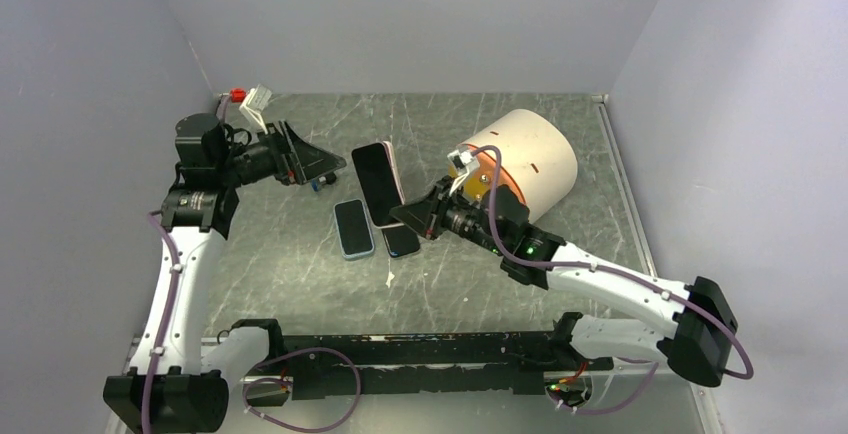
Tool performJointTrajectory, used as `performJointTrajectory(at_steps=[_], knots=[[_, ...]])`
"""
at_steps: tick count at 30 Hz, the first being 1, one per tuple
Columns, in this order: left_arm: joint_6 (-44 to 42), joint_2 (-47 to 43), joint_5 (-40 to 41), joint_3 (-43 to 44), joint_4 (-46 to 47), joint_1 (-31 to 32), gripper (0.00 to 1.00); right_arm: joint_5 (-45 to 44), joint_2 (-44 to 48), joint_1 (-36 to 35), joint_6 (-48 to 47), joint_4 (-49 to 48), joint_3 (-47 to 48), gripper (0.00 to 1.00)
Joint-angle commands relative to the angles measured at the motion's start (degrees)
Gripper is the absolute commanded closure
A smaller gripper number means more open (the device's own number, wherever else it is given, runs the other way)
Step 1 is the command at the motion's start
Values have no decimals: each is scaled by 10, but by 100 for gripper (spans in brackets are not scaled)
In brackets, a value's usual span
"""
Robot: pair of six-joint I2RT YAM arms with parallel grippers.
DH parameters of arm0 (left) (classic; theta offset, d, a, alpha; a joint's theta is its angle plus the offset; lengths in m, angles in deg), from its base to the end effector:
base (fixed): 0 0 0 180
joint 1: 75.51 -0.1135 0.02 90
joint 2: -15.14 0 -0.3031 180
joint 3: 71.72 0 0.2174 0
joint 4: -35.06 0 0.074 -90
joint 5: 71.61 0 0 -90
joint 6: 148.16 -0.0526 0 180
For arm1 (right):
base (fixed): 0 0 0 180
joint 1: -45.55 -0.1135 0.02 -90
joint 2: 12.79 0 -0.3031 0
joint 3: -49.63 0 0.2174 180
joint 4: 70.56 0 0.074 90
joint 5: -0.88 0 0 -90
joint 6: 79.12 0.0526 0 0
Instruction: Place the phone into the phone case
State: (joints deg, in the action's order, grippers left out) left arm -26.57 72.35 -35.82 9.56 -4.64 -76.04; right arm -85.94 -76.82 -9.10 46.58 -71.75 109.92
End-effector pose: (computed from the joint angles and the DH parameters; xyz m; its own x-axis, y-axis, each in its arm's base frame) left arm 0.1556 -0.0412 0.4287 -0.6358 -0.3122 -0.7058 0.5197 0.5030 -0.6906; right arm 0.1310 0.1898 0.3662 -0.5148 0.2813 -0.8098 -0.6724 0.4536 0.5850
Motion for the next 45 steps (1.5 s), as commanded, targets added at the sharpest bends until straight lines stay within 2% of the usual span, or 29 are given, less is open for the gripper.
performJointTrajectory(at_steps=[1,6,11,20,25,27,31,35,39,45], knots=[[99,11,-113,-33,152,1,5,84,48,8,34,-157,-27,100],[144,-17,-131,-67,227,0,5,118,62,14,67,-227,-50,100],[249,-38,-160,-108,394,1,5,134,55,17,103,-298,-59,100],[352,-31,-163,-135,527,2,5,170,21,19,151,-366,-43,100],[445,-17,-162,-158,655,18,8,186,-10,19,173,-386,-31,100],[459,-13,-162,-162,676,19,9,187,-17,20,177,-397,-31,100],[454,-9,-159,-166,662,22,14,192,-29,20,180,-398,-23,100],[470,-3,-155,-167,685,23,27,189,-32,20,177,-390,-21,100],[477,5,-147,-167,697,23,57,186,-33,19,173,-385,-20,100],[446,11,-143,-158,649,23,87,175,-27,19,157,-358,-18,100]])
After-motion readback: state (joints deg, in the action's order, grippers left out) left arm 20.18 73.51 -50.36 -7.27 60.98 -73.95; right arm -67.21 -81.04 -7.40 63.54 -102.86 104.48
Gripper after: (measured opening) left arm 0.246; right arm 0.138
